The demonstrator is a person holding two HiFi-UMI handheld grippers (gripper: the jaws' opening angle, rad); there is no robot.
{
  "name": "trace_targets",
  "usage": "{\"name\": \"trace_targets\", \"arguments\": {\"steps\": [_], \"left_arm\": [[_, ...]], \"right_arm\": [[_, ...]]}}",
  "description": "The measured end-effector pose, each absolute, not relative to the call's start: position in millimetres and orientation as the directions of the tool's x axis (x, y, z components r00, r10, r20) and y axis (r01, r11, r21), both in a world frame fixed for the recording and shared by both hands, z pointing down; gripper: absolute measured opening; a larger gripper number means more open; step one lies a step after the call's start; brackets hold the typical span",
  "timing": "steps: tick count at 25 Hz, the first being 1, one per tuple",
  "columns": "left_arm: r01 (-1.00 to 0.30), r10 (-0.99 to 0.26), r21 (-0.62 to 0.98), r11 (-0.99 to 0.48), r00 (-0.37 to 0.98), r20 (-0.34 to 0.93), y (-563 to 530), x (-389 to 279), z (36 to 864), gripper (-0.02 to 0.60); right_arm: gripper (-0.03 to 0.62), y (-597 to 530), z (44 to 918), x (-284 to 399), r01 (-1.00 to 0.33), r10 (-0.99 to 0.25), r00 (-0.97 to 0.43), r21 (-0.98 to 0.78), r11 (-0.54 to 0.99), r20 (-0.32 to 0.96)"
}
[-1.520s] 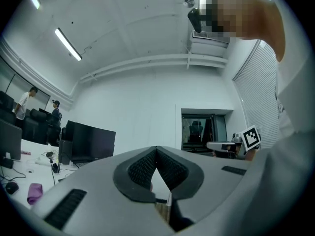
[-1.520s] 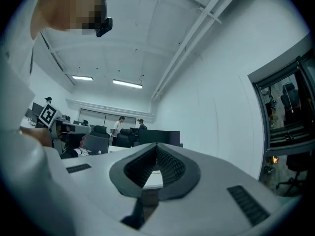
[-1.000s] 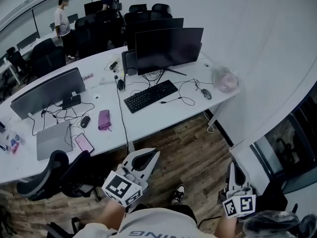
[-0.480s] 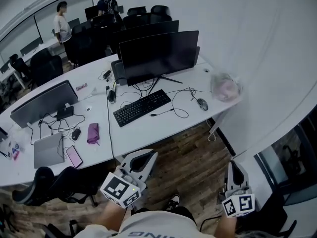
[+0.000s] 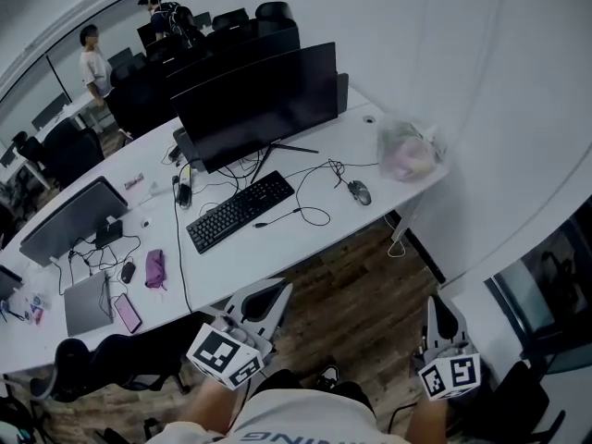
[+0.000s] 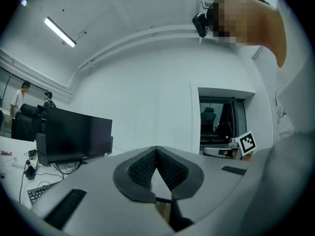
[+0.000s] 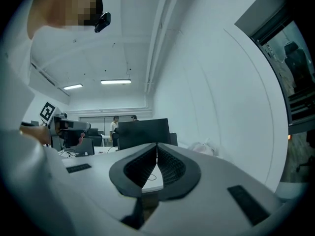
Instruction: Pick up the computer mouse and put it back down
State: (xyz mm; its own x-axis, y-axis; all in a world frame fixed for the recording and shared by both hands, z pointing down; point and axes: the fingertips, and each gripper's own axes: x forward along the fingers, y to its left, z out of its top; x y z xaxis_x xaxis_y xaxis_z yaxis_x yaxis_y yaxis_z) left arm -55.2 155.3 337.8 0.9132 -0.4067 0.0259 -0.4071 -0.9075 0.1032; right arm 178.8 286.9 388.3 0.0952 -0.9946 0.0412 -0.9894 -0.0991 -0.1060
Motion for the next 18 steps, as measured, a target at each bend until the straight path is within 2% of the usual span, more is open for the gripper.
{"name": "trace_targets", "arguments": {"steps": [6,18], "left_arm": [[-0.429,-0.427,0.125,-0.895,0.903,0.04,130,-39,348,0.005],[-0.419,-0.427,0.157,-0.894,0.904,-0.02,14,-14,353,0.005]], "right_arm": [[0.023,258,399,192,-0.986,-0.997,0.055,-0.157,-0.062,0.05],[0.023,139,369,210,-0.998,-0.999,0.027,-0.064,-0.029,0.035]]}}
